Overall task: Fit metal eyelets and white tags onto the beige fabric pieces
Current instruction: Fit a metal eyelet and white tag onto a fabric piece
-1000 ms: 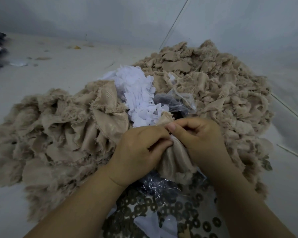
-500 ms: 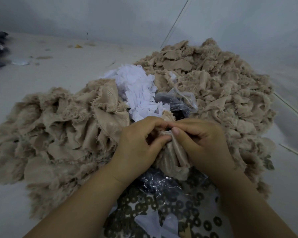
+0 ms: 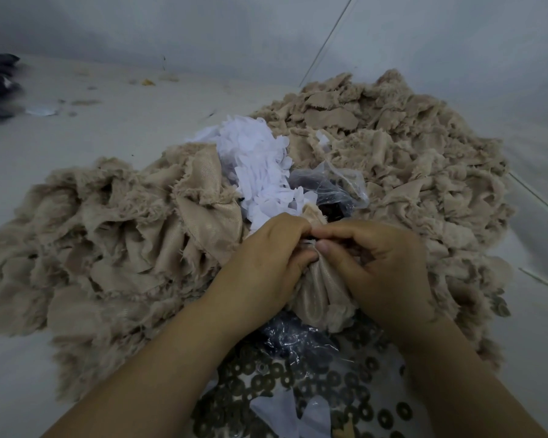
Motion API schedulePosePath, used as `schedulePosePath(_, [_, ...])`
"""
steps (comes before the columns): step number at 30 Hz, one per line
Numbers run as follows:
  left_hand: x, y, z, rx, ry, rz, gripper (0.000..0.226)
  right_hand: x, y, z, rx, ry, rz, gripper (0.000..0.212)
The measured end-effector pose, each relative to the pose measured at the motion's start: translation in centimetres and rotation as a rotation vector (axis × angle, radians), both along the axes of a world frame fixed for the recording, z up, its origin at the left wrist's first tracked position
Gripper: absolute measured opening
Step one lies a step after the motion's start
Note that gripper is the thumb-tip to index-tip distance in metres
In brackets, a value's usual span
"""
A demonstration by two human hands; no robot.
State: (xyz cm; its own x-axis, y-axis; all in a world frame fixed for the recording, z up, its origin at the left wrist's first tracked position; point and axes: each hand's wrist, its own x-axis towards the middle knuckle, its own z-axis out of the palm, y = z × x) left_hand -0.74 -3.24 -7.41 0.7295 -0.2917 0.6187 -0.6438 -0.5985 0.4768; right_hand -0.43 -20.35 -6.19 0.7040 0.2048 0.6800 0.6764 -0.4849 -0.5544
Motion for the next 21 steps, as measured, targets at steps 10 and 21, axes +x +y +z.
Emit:
schedulePosePath(10, [-0.4, 0.05, -0.17, 0.076, -0.212, 0.083, 0.032, 0.15, 0.49, 0.0, 0.003, 0.007, 0.012, 0.014])
schedulePosePath(21, [-0.01, -0.08, -0.54, 0.033, -0.322, 0.064, 0.027, -0.61, 0.58, 0.11, 0.077, 0.032, -0.023, 0.009])
